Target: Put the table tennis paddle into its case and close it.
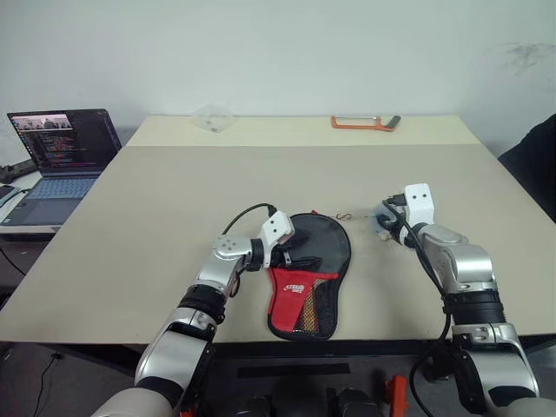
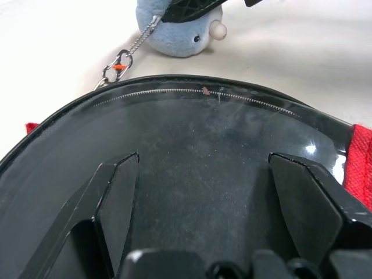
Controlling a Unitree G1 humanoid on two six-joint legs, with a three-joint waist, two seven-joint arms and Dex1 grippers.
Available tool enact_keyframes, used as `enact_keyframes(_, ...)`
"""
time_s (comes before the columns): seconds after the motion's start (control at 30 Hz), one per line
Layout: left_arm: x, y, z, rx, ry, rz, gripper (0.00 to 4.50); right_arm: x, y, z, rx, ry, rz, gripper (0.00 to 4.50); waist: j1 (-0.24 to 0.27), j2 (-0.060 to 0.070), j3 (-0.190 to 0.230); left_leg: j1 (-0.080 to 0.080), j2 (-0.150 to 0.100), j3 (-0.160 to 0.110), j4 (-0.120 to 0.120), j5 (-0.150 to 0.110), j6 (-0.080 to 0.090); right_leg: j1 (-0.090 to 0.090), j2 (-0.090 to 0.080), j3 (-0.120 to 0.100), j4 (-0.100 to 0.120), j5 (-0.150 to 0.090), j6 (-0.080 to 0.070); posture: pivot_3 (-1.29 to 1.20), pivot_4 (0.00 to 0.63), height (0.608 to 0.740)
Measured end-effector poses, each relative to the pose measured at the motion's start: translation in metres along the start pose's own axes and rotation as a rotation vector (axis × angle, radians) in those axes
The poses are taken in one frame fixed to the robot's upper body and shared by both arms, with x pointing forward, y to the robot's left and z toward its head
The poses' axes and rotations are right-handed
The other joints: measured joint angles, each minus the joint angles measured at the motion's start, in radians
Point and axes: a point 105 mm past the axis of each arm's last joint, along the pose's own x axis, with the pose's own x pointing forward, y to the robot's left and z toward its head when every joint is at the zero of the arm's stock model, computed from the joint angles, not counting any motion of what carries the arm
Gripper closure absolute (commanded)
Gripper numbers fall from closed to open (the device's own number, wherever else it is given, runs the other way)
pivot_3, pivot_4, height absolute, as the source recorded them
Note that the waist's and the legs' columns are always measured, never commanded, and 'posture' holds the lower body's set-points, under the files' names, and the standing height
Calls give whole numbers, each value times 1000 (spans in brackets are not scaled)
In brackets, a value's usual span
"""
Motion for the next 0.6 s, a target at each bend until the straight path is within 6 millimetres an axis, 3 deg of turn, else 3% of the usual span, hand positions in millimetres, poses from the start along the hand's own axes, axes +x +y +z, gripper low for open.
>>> enact_keyframes(0.17,2,2,-1,-9,1,3,585,-24,-10,-10,-62,36,5,3909,6,3,-2,0,0,0,1,0,0,1,0,-1,0,0,0,0,150,740)
enact_keyframes(0.3,3,3,-5,-18,13,17,585,-38,-10,-11,-84,50,21,3958,3,3,-2,11,0,-1,0,0,1,12,0,-1,-2,0,1,0,150,740)
enact_keyframes(0.6,12,0,-1,88,60,-59,585,-48,6,-3,-106,37,76,3968,3,3,-2,14,0,-1,0,0,1,16,0,-2,-3,0,1,0,150,740)
